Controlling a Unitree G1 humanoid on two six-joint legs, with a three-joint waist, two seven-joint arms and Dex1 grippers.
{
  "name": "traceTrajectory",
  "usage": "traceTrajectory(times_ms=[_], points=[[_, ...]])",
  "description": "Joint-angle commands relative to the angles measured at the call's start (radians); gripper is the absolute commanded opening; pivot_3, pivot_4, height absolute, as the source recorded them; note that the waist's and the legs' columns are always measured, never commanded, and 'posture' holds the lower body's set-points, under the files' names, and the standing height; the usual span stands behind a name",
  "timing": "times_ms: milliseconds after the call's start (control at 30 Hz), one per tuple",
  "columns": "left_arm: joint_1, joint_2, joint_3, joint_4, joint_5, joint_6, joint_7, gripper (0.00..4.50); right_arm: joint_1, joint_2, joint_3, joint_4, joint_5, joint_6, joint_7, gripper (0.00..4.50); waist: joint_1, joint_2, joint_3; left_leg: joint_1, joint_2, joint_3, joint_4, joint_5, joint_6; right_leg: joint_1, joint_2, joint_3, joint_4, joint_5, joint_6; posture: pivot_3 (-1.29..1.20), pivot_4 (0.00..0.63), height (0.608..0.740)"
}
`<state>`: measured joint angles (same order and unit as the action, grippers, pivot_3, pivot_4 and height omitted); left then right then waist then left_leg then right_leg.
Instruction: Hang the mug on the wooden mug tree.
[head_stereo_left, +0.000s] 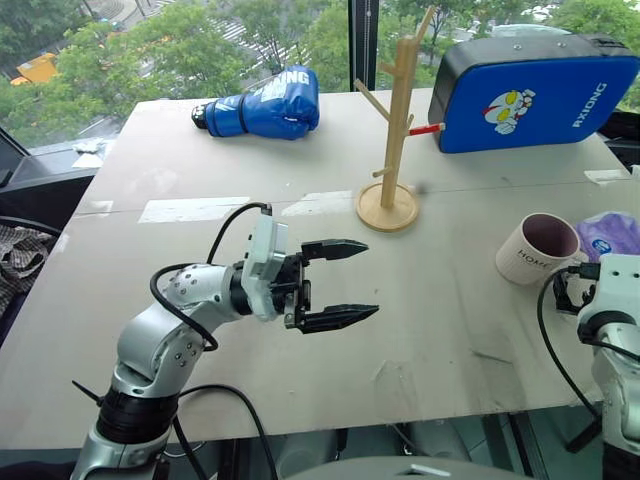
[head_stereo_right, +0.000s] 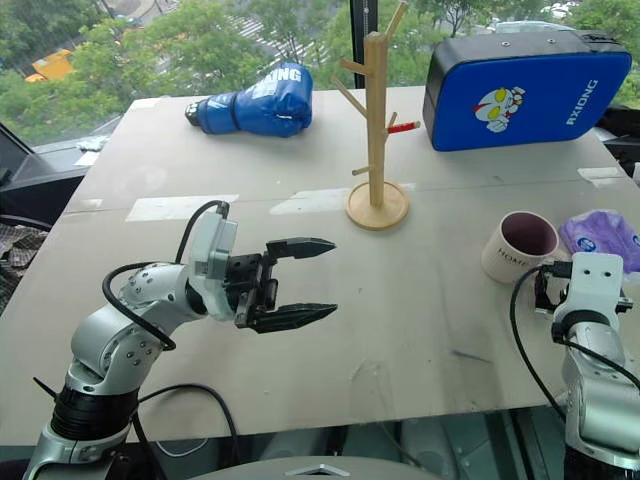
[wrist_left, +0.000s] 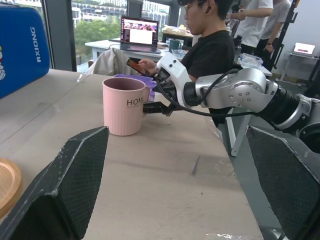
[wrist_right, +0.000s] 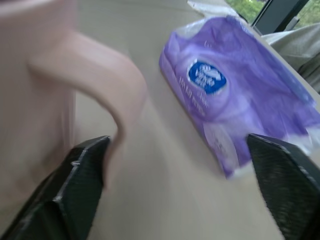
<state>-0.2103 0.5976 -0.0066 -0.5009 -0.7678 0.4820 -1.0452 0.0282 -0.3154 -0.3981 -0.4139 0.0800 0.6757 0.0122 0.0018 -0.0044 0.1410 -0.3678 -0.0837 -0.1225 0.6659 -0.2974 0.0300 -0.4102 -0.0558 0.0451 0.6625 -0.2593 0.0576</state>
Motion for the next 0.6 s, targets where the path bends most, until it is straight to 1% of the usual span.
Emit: traceTrajectory(times_ms=[33,67,167,200,233,367,467,533,600], points=[[0.005,0.000,0.010,-0.053,-0.002,-0.018,0.017,4.50,-0.030,-0.004,0.000,0.061,-0.003,-0.096,0.009,2.72,-0.004,0.000,0.000,0.000,0.000,0.000,0.000,0.000,0.000,0.000,0.000,0.000,0.000,0.000,0.000,0.00,0.150,0.740],[0.006,0.001,0.010,-0.059,-0.003,-0.017,0.022,4.50,-0.035,-0.006,-0.001,0.085,0.003,-0.115,0.020,2.13,-0.004,0.000,0.000,0.000,0.000,-0.001,-0.001,0.000,0.000,0.000,0.000,0.000,0.000,0.000,0.000,0.00,0.150,0.740],[0.011,0.004,0.012,-0.073,-0.008,-0.014,0.036,4.50,-0.042,-0.015,-0.002,0.129,0.018,-0.158,0.049,0.79,-0.007,0.000,0.000,0.000,0.000,0.000,-0.001,0.000,0.000,0.000,0.000,0.000,-0.001,0.000,0.000,0.00,0.150,0.740],[0.016,0.005,0.017,-0.076,-0.007,-0.014,0.044,4.50,-0.038,-0.024,-0.003,0.133,0.023,-0.179,0.068,0.26,-0.009,0.000,0.000,0.000,0.000,0.000,-0.001,0.000,0.000,0.000,0.000,0.000,-0.001,0.000,0.000,0.00,0.150,0.740],[0.021,0.003,0.022,-0.078,-0.008,-0.014,0.053,4.50,-0.034,-0.035,-0.004,0.130,0.033,-0.197,0.093,0.02,-0.012,0.001,0.000,0.000,0.000,0.000,-0.001,0.000,0.000,0.000,0.000,0.000,0.000,0.000,0.000,0.00,0.150,0.740],[0.041,-0.016,0.041,-0.075,0.002,-0.047,0.086,4.50,-0.036,-0.095,-0.015,0.102,0.100,-0.263,0.213,0.02,-0.014,0.002,0.000,0.001,0.000,0.000,-0.001,0.000,0.000,0.001,0.000,0.000,0.000,0.000,0.000,0.00,0.150,0.740],[0.054,-0.046,0.088,0.003,0.007,-0.107,0.081,4.50,-0.075,-0.165,-0.013,0.073,0.176,-0.281,0.337,0.02,-0.018,0.003,0.001,0.002,0.000,0.001,0.000,0.000,0.000,0.001,0.000,0.001,0.000,0.000,0.000,0.00,0.150,0.740],[0.067,-0.052,0.126,0.040,0.005,-0.135,0.077,4.50,-0.158,-0.255,0.014,0.064,0.227,-0.254,0.440,0.02,-0.022,0.004,0.002,0.002,0.000,0.001,0.000,0.000,0.000,0.001,0.000,0.001,0.000,0.000,0.000,0.00,0.150,0.740],[0.088,-0.056,0.160,0.059,0.000,-0.158,0.075,4.50,-0.282,-0.346,0.067,0.081,0.258,-0.218,0.531,0.02,-0.033,0.007,0.004,0.003,0.000,0.003,0.000,0.000,0.000,0.001,0.001,0.003,0.000,0.000,0.000,0.00,0.150,0.740]])
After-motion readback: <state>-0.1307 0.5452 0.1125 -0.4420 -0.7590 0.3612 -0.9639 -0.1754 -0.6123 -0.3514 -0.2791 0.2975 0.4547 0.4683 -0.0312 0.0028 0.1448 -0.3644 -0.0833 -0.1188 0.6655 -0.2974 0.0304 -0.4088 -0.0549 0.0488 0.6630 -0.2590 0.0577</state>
